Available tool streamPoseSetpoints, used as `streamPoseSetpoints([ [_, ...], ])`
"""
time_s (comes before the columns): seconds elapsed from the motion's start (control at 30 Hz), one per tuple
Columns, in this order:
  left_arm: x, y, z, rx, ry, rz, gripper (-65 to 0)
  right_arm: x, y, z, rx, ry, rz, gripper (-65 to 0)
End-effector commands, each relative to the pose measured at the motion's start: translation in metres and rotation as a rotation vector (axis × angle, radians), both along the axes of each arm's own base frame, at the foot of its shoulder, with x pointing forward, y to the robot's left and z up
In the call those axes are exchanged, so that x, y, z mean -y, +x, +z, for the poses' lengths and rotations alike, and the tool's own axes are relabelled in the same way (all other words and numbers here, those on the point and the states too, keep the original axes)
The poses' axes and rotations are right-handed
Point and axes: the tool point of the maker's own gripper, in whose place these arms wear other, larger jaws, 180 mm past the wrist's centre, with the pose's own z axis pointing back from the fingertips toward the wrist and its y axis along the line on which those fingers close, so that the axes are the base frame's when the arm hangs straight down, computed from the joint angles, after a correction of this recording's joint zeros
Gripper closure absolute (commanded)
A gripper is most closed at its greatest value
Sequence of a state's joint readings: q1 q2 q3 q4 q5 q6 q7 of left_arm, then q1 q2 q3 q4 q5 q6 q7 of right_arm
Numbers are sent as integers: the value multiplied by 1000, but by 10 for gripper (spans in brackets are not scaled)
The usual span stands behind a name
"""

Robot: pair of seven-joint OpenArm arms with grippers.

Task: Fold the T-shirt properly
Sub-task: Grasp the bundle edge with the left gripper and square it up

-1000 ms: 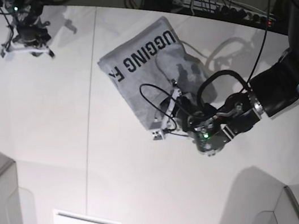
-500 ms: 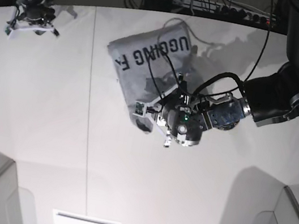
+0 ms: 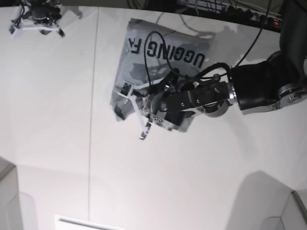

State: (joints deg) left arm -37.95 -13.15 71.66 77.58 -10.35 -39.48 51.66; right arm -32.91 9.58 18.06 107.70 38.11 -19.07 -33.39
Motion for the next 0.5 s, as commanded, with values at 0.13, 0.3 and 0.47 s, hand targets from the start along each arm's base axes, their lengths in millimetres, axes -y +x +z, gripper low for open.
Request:
streamPoseSetpoints([
  [0.13,4,4,1,-9,-6,3,0,5,10,12,43,-27,8,0],
  [0.3,-5,8,0,1,27,19,0,3,13,12,48,-22,12,0],
  [0.47,-13,27,11,11,-13,133,0,2,13,12,47,-19,14,0],
])
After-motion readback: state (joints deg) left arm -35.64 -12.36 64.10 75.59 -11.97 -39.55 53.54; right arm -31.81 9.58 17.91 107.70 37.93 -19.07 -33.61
